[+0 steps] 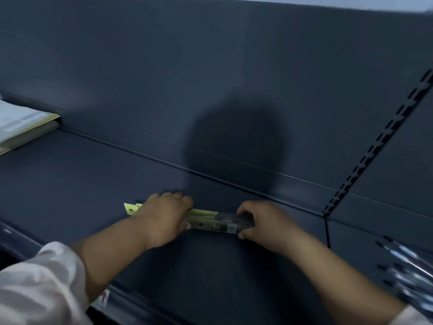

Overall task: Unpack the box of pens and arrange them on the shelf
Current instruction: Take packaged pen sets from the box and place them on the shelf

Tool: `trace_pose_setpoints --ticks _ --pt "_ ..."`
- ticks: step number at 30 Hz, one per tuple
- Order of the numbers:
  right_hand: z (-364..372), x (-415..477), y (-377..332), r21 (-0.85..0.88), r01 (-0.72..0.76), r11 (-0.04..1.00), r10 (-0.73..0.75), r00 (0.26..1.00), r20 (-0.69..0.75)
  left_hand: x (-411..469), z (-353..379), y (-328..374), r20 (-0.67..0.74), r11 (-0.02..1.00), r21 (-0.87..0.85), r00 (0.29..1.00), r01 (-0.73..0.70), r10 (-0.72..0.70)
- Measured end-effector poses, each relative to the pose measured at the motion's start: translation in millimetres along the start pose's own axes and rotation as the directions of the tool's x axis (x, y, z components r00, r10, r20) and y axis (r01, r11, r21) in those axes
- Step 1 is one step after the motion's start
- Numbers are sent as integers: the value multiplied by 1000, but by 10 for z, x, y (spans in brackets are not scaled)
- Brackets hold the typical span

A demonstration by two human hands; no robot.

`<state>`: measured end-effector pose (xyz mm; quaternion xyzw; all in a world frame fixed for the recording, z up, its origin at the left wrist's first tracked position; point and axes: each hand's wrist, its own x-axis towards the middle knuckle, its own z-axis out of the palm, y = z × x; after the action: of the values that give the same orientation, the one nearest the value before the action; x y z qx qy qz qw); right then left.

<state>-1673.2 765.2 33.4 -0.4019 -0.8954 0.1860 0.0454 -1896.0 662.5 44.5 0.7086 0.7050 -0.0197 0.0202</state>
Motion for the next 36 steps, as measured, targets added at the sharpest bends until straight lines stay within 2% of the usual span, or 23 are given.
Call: trace_pose_setpoints --ticks 2,5,8,12,16,21,24,26,36 --pt "84 -28 54 149 -47 988 56 997 -55 13 42 13 52 999 38 998 29 -31" --pt "224 -88 45 403 -75 912 145 979 -144 26 102 24 96 997 43 993 69 -72" --pt "355 -76 -39 492 -28 870 152 965 -215 22 164 56 94 996 22 992 85 -87" --pt "435 -34 -98 404 13 914 85 971 -225 9 206 93 24 996 26 996 89 -90" --pt "352 -19 -16 196 66 978 -37 988 -149 27 147 71 -18 996 23 997 81 -81" --pt "246 -5 36 210 19 978 37 966 -257 206 35 118 -141 993 83 987 85 -73" --pt "301 -28 65 47 -23 999 31 981 -191 278 73 141 25 987 97 991 130 -133" --pt "339 -47 59 -1 -27 1000 26 988 -155 268 142 160 136 982 79 974 171 -180" --pt "288 10 -8 -59 -57 997 53 996 -65 262 139 99 228 984 38 957 175 -179"
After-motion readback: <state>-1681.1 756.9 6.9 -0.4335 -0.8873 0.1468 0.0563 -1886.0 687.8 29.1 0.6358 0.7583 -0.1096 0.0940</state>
